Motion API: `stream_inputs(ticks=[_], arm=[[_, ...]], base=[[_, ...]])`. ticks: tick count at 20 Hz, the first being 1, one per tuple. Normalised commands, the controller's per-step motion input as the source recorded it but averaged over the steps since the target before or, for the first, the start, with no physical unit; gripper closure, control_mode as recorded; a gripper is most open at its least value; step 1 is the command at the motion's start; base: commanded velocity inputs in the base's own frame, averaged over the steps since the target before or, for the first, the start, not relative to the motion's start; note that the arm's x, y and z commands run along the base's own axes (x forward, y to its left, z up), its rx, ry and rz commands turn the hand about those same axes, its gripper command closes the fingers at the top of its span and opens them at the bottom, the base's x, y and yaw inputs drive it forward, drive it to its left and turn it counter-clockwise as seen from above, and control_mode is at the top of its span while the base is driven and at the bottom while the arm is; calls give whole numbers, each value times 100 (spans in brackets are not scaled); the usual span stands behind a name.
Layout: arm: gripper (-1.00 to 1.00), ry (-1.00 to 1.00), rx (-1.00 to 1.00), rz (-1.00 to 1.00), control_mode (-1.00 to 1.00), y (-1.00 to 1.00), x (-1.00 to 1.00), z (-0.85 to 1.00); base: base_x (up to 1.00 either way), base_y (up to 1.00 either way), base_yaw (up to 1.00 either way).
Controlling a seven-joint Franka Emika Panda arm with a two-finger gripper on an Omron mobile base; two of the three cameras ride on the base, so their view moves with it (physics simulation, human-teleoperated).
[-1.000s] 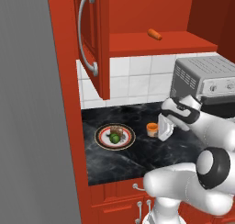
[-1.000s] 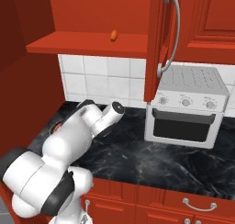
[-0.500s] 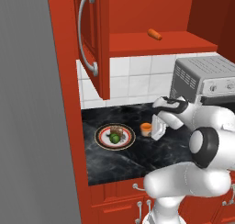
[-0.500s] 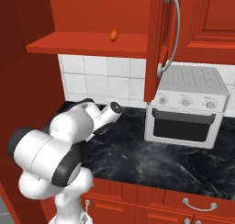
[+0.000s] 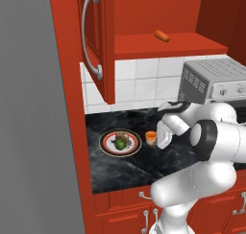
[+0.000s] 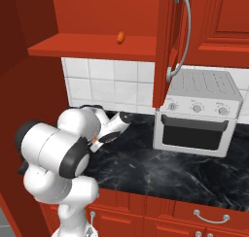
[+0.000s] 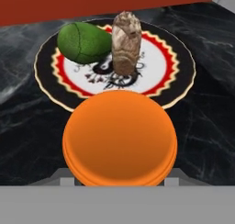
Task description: Pick the avocado and bread from the counter and place them on the plate. Then pick the jam from the cabinet and place it next to the plate. Lastly close the cabinet door.
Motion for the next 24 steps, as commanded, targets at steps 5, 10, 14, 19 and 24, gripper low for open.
stream_inputs(ticks=[5,10,14,19,24], arm=[[100,0,4,3,-100,0,7,-10],[100,0,4,2,-100,0,2,-11],[100,0,2,1,-100,0,0,-14],[100,0,0,0,-100,0,0,-15],[100,0,0,0,-100,0,2,-15]], base=[[0,0,0],[0,0,0],[0,0,0],[0,0,0],[0,0,0]])
